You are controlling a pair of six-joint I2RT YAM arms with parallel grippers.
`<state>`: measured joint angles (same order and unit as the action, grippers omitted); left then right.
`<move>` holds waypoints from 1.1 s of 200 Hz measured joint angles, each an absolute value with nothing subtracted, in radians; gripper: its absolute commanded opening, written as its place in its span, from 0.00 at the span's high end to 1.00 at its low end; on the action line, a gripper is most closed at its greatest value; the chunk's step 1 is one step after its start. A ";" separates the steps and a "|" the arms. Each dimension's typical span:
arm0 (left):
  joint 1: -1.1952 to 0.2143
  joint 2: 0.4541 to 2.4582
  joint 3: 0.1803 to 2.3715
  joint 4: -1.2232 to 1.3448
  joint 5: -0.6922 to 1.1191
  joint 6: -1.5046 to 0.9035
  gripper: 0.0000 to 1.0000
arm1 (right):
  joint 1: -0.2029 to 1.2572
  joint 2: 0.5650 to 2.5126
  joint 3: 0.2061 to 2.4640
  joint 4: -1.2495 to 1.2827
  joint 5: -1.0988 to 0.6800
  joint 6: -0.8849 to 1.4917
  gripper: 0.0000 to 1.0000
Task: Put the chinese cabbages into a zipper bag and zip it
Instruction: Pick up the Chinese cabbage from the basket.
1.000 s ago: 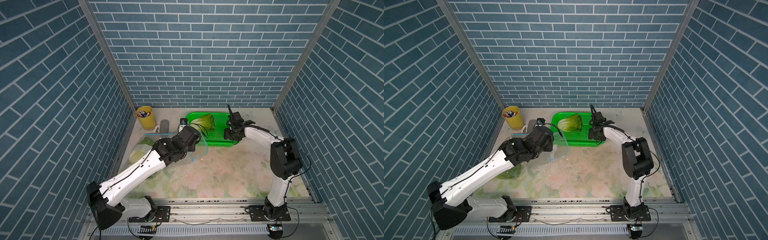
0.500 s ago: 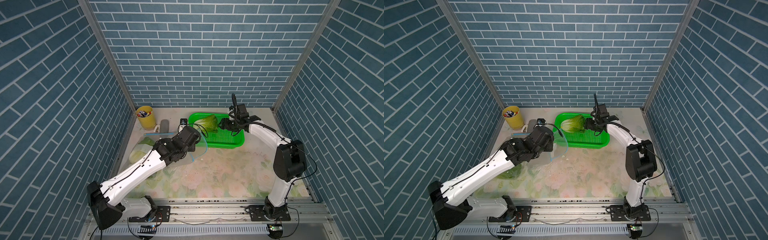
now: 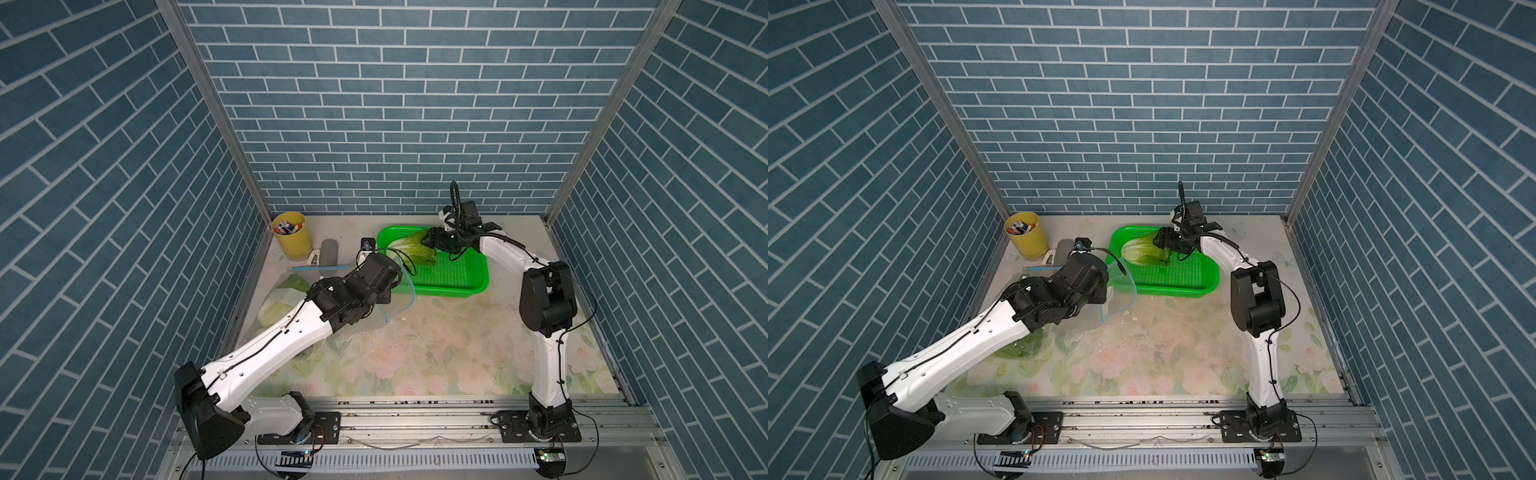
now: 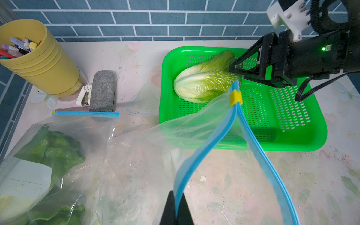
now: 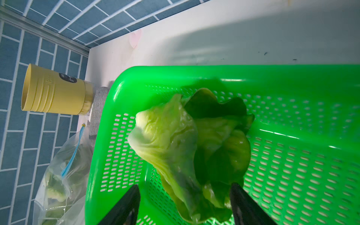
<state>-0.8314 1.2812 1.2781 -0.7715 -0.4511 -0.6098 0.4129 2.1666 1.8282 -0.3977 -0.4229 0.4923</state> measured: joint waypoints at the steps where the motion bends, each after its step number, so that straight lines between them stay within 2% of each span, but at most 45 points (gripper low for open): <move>1: -0.831 1.281 1.278 -0.772 -0.451 -0.610 1.00 | 0.413 2.170 1.831 -0.397 -0.425 0.492 0.27; 44: -0.831 1.288 1.278 -0.771 -0.452 -0.610 1.00 | 0.413 2.266 1.925 -0.405 -0.518 0.492 0.32; 56: -0.830 1.288 1.278 -0.771 -0.452 -0.610 1.00 | 0.413 2.275 1.925 -0.411 -0.536 0.492 0.37; 88: -0.829 1.288 1.278 -0.768 -0.452 -0.610 1.00 | 0.413 2.278 1.925 -0.411 -0.574 0.505 0.63; 114: -0.829 1.288 1.277 -0.765 -0.452 -0.610 1.00 | 0.413 2.278 1.910 -0.385 -0.598 0.514 0.90; 129: -0.829 1.288 1.277 -0.765 -0.452 -0.610 1.00 | 0.412 2.276 1.894 -0.370 -0.609 0.522 1.00; 170: -0.828 1.288 1.274 -0.764 -0.451 -0.609 1.00 | 0.412 2.202 1.797 -0.327 -0.605 0.524 1.00; 220: -0.826 1.292 1.272 -0.744 -0.443 -0.601 1.00 | 0.411 1.950 1.604 -0.298 -0.534 0.522 1.00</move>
